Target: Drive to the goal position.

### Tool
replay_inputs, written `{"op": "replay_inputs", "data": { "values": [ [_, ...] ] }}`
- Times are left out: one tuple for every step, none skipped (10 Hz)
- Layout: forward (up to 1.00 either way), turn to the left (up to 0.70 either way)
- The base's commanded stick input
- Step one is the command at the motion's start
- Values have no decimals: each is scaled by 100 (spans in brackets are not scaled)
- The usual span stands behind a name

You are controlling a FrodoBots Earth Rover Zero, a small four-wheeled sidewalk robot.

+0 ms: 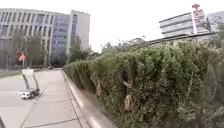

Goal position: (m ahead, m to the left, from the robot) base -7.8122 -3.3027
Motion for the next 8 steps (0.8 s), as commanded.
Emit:
{"op": "replay_inputs", "data": {
  "values": [
    [5,0],
    [5,0],
    [5,0],
    [5,0],
    [5,0],
    [5,0],
    [5,0],
    [5,0]
  ]
}}
